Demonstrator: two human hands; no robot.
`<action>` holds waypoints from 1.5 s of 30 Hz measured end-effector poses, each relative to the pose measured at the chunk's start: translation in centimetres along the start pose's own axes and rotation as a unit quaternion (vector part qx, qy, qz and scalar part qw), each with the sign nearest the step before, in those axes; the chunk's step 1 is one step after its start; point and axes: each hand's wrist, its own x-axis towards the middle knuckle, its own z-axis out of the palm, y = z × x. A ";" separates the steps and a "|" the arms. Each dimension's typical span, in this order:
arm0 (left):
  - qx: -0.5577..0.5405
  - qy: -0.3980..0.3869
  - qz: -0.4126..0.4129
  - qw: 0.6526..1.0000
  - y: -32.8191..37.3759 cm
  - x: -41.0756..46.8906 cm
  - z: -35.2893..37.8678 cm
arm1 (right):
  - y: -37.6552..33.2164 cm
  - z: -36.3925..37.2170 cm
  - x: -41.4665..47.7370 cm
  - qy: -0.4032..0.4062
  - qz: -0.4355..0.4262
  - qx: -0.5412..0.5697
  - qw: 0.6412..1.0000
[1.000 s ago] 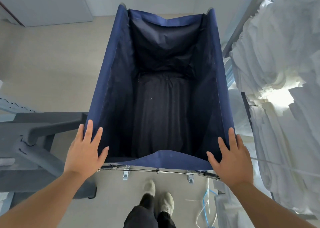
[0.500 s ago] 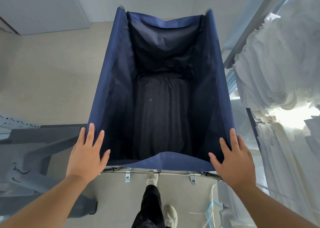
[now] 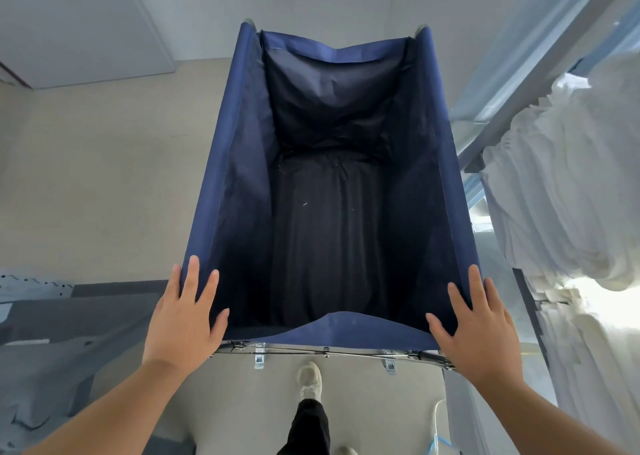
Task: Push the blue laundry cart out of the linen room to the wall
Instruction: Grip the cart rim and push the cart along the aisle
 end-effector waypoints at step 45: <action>0.005 0.019 -0.012 1.000 -2.7 29.2 -5.9 | -3.3 -4.5 30.0 0.029 0.004 0.007 1.000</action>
